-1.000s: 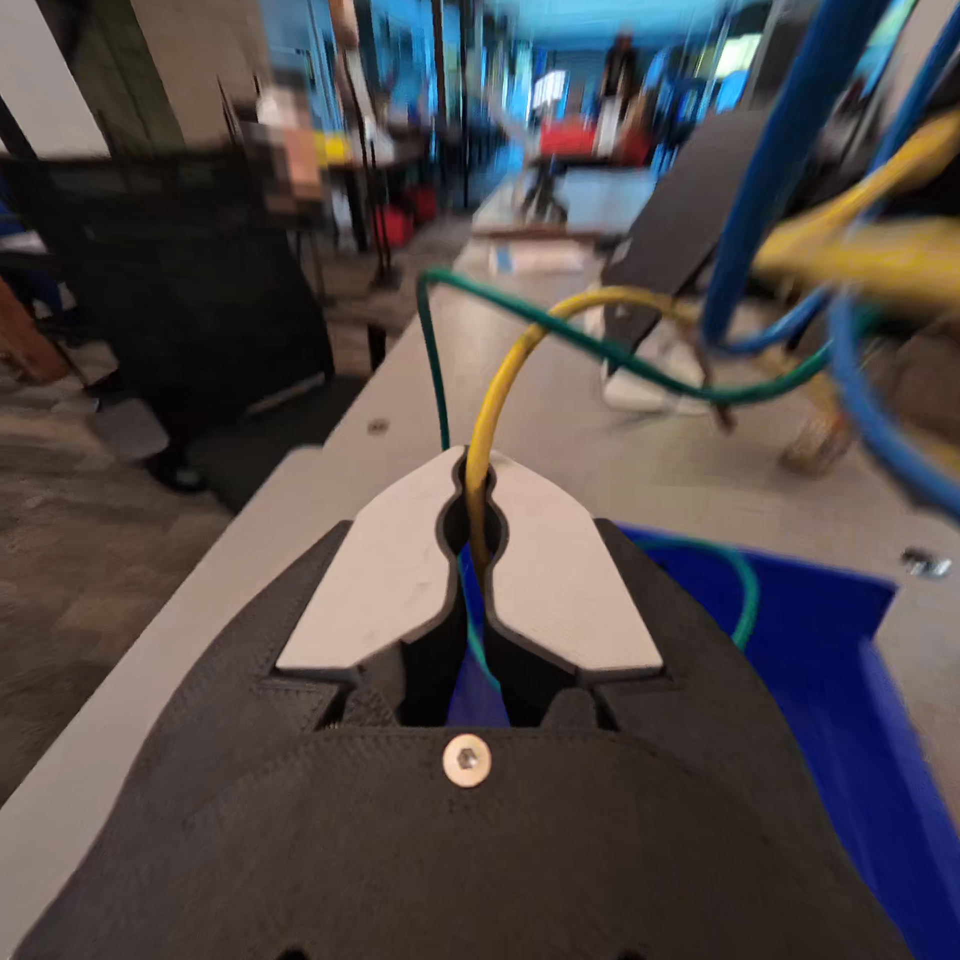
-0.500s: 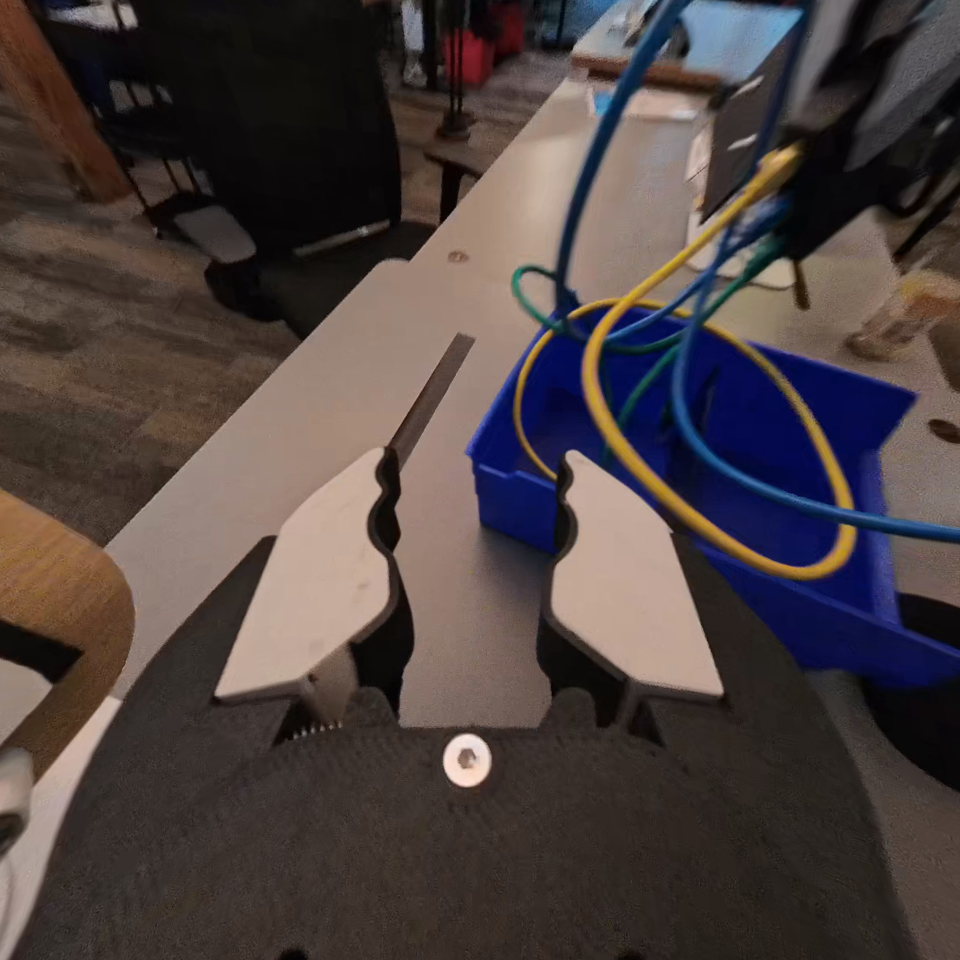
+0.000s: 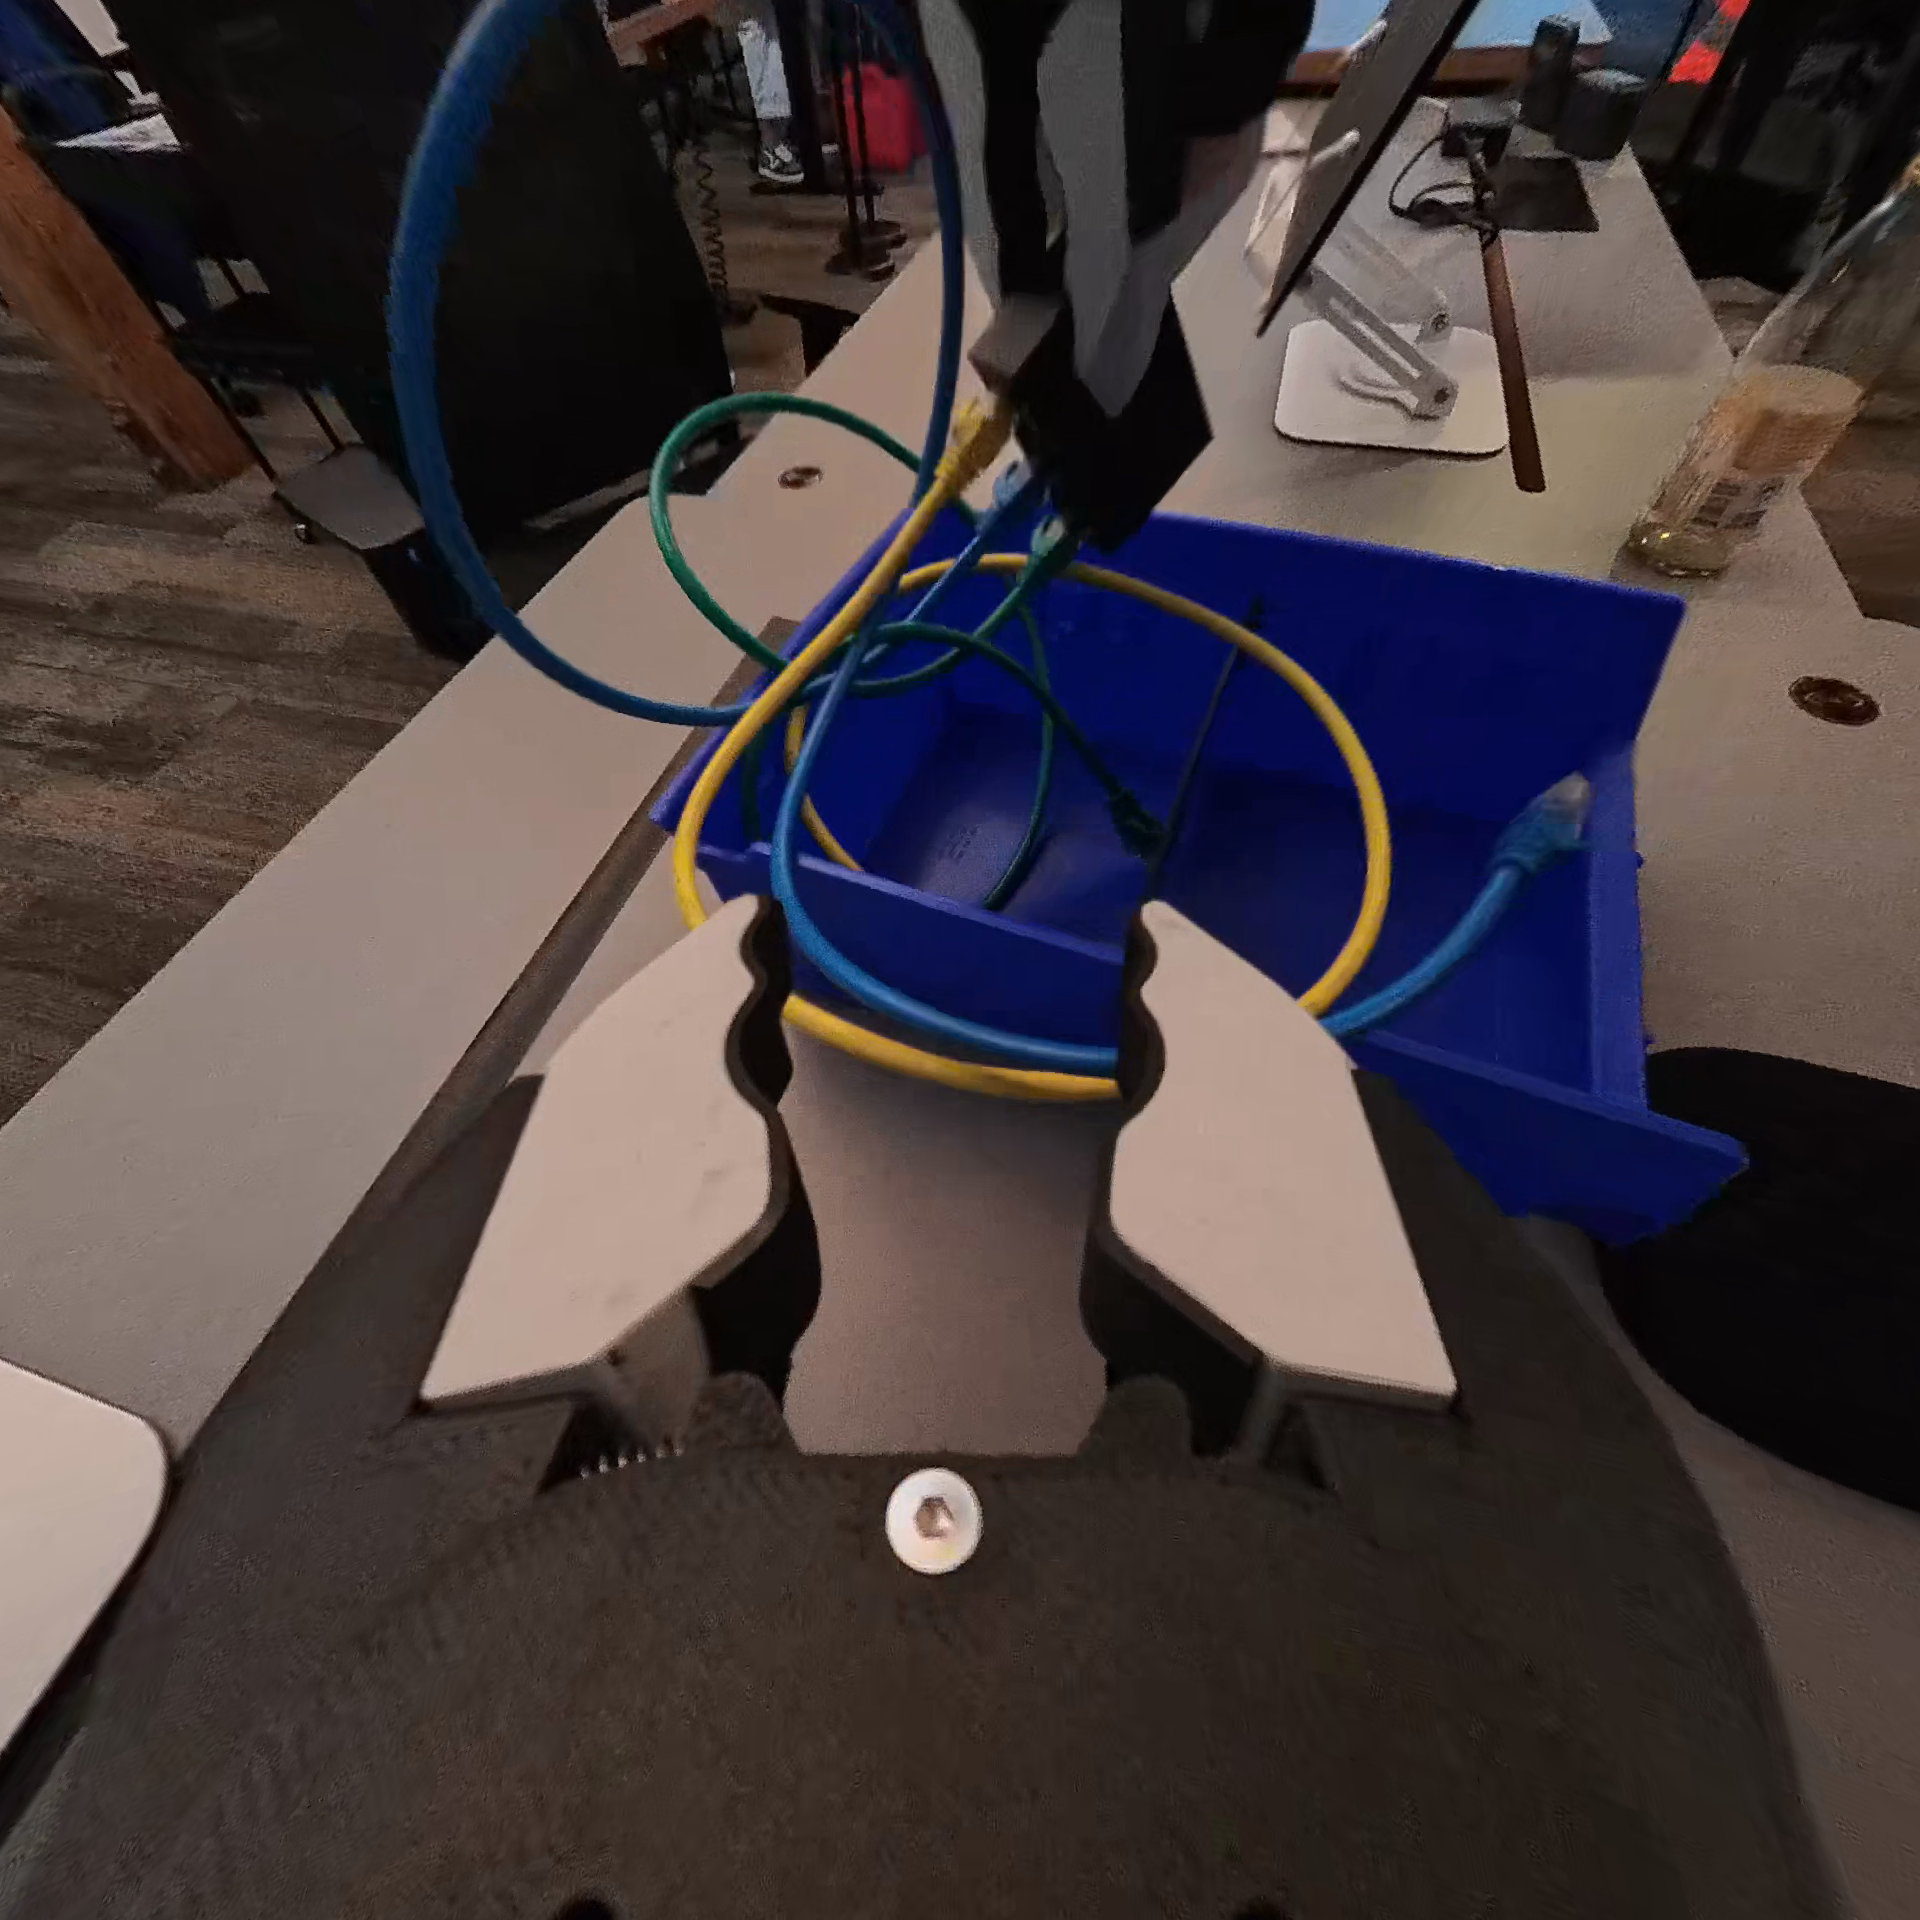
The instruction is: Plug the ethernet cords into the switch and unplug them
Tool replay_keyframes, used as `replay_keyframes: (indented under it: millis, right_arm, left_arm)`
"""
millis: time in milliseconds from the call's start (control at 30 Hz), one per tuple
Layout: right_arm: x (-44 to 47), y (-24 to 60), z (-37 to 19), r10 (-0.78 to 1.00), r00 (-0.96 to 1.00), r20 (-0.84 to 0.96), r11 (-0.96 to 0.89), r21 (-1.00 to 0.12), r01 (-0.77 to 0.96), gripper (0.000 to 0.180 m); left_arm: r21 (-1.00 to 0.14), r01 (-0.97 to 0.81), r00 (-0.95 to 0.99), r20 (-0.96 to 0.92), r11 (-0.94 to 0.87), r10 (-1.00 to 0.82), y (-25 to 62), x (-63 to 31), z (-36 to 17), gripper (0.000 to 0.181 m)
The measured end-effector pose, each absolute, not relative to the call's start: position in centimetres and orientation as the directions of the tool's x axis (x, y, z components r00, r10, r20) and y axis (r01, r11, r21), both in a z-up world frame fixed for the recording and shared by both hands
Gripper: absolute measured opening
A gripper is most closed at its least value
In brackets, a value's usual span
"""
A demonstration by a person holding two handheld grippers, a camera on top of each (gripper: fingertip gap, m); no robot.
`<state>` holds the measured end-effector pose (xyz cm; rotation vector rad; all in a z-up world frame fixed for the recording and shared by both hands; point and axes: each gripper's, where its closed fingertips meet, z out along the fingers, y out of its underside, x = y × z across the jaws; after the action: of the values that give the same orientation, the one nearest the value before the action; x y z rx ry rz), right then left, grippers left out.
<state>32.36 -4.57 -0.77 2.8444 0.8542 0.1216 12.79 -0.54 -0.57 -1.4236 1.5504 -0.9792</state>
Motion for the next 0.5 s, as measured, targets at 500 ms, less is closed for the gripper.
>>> replay_keyframes:
  millis: [500]
  right_arm:
    - [32.3,-4.5,-7.5,0.46,0.888,0.008,-0.883,0.105,0.457,0.029]
  left_arm:
    - [-0.937,-0.34,0.005,-0.091,0.084,-0.996,-1.4,11.1,1.1,0.05]
